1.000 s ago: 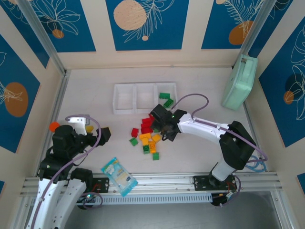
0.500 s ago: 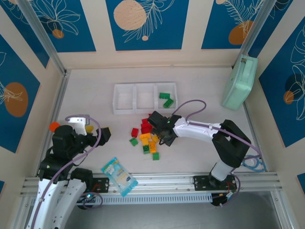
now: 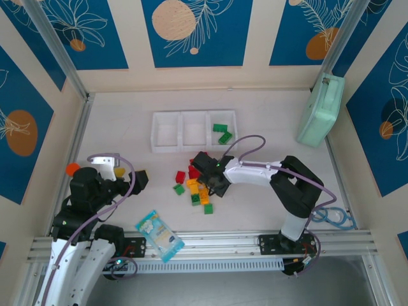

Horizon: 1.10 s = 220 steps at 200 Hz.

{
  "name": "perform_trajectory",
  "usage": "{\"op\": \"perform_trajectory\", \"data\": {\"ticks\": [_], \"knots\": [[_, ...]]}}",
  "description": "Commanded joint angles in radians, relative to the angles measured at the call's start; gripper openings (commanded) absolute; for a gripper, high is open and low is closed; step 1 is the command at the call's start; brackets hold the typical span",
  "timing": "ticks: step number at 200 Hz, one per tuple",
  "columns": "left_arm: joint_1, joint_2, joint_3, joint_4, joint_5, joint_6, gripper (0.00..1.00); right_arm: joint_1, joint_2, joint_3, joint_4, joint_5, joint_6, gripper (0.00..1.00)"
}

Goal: Sort the legos into containers by color
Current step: Pick up the lego from the center of the table, then place the lego in the container.

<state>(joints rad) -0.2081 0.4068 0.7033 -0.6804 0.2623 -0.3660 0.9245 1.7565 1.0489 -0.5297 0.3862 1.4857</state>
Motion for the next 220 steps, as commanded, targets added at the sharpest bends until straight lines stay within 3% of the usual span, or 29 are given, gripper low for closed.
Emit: {"op": "perform_trajectory", "data": {"ticks": [1, 109, 167, 192, 220], "knots": [[-0.006, -0.018, -0.009, 0.018, 0.024, 0.01, 0.99, 0.007, 0.026, 0.022, 0.032, -0.028, -0.033, 0.65], [-0.006, -0.016, -0.011, 0.021, 0.028, 0.008, 0.99, -0.004, -0.009, 0.044, 0.019, 0.039, -0.195, 0.35], [-0.005, -0.017, -0.01, 0.021, 0.027, 0.008, 0.99, 0.015, -0.135, 0.152, 0.104, 0.122, -0.616, 0.33], [-0.006, -0.016, -0.01, 0.022, 0.031, 0.009, 0.99, -0.048, -0.11, 0.258, 0.155, 0.044, -0.819, 0.33], [-0.005, -0.019, -0.011, 0.023, 0.038, 0.01, 0.99, -0.146, 0.016, 0.445, 0.125, -0.099, -0.977, 0.33]]}}
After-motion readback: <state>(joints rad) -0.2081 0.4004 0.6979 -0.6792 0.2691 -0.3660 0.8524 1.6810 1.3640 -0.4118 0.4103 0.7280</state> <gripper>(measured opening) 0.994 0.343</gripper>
